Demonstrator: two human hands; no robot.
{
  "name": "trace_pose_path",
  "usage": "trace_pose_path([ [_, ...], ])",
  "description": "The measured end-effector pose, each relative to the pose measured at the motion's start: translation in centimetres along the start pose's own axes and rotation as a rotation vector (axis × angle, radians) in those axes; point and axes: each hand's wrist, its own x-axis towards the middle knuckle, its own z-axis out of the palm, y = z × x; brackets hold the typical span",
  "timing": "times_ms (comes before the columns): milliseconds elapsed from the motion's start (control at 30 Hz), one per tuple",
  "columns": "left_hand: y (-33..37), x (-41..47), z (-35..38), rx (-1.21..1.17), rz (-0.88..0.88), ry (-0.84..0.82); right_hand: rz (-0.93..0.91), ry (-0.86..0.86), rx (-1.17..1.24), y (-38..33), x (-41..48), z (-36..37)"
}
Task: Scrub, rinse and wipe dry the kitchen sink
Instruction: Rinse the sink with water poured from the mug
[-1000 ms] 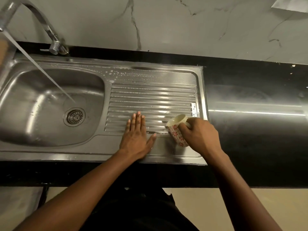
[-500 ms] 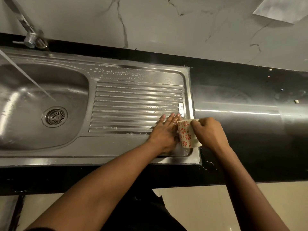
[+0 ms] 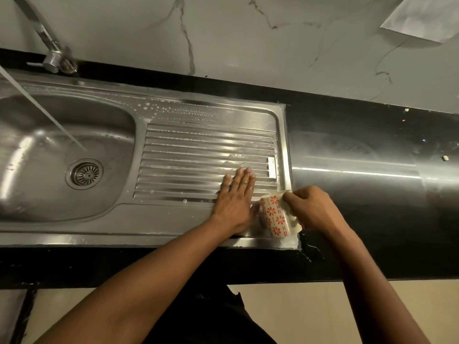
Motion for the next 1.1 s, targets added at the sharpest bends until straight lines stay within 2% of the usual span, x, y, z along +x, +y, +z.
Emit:
trace_pose_path([
  [133,1.0,3.1,-1.1,0.000,0.215,-0.001,-0.039,0.179,-0.148,-2.2,1.1,-0.2],
  [200,0.8,4.1,-1.7,0.028,0.248,-0.004,-0.087,0.251,-0.237,-3.9,1.6,0.0],
  [300,-0.4,4.1,-1.8,0.002,0.185,0.034,-0.194,0.279,-0.349,-6.3,1.7,0.8],
  [367,-1.6,2.9,-1.7,-0.064,0.078,0.087,-0.276,0.303,-0.402,-7.2,1.6,1.5],
  [467,-4.4,0.2,-1.5,-0.017,-0.091,0.149,-0.328,0.326,-0.417,-6.9,1.2,2.2],
  [567,-7.1,-2.3,-1.7,-0.048,-0.241,0.154,-0.291,0.298,-0.308,-5.1,0.9,2.1],
  [700,-6.5,-2.5,-2.3,-0.091,-0.337,0.092,-0.199,0.179,0.094,-2.3,-0.2,1.8],
  [767,-4.6,-1.3,-2.3,-0.087,-0.236,0.053,-0.171,0.183,0.196,-1.3,-0.9,1.9],
  [833,-2.4,0.1,-1.9,-0.025,-0.069,-0.005,-0.161,0.185,0.218,-0.6,-1.4,2.0],
  [900,-0.6,1.2,-1.6,0.016,0.027,-0.061,-0.148,0.192,0.218,0.0,-1.4,2.2],
  [1033,-0.5,0.6,-1.6,0.035,0.031,-0.060,-0.130,0.200,0.245,0.2,-1.1,2.4],
  [1100,-2.7,-0.9,-1.6,0.006,-0.042,-0.004,-0.127,0.201,0.273,0.0,-1.1,2.6],
])
